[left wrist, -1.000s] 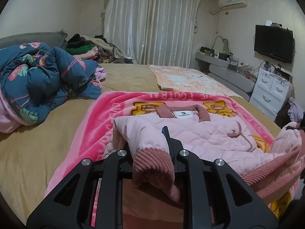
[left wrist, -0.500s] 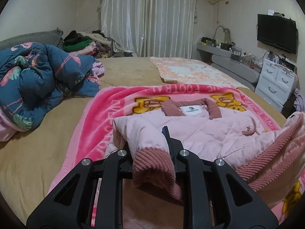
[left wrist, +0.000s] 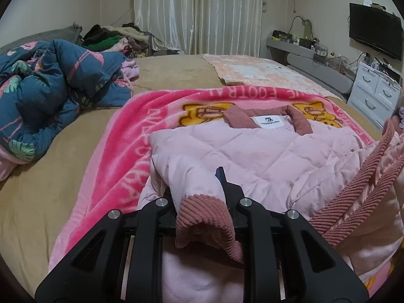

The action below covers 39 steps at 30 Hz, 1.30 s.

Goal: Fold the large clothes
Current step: 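Open the right tool while the left tool releases the folded hem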

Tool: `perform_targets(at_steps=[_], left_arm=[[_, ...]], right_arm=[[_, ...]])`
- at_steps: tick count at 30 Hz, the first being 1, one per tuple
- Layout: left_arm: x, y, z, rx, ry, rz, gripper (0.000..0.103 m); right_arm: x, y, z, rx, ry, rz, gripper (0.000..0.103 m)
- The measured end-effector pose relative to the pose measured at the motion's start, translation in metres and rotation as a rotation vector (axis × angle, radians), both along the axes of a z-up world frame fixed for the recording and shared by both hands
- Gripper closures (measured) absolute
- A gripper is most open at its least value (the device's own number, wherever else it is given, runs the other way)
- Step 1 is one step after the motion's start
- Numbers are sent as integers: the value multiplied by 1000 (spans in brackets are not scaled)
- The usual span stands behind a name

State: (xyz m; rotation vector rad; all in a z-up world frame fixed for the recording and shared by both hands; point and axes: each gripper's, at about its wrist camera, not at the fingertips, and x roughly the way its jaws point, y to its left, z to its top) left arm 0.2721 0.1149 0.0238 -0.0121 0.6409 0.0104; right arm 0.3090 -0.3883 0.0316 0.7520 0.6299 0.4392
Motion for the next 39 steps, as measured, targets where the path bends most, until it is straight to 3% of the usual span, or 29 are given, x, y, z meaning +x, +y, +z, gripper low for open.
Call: perform_targets(at_steps=[3, 5, 12, 15, 17, 18, 21, 26, 31, 34, 36, 39], left_arm=[[2, 0, -5, 2, 7, 3, 89], [3, 3, -6, -16, 9, 4, 89], [3, 7, 0, -79, -13, -6, 85], [0, 7, 6, -121, -13, -20, 74], [-2, 7, 11, -152, -12, -38, 54], [-5, 6, 15, -161, -20, -42, 53], [-12, 4, 28, -174, -35, -52, 45], [-31, 12, 54, -216, -106, -56, 22], [-48, 25, 73, -155, -188, 3, 12], [-43, 42, 60, -179, -142, 26, 10], [-36, 49, 41, -139, -77, 46, 9], [-31, 55, 5, -158, 36, -14, 9]], right_arm=[[-3, -7, 6, -13, -23, -18, 19], [-8, -8, 10, -56, -37, -29, 11], [-19, 10, 5, -369, 11, 6, 5], [-13, 17, -15, -434, 81, 56, 5], [-7, 21, -30, -430, 123, 87, 5], [-5, 23, -36, -425, 133, 97, 6], [-4, 29, -44, -444, 139, 108, 23], [-8, 30, -39, -490, 92, 92, 47], [-7, 26, -38, -501, 89, 80, 49], [-8, 24, -36, -493, 87, 88, 46], [-9, 21, -34, -472, 85, 91, 41], [-14, 15, -30, -451, 80, 93, 31]])
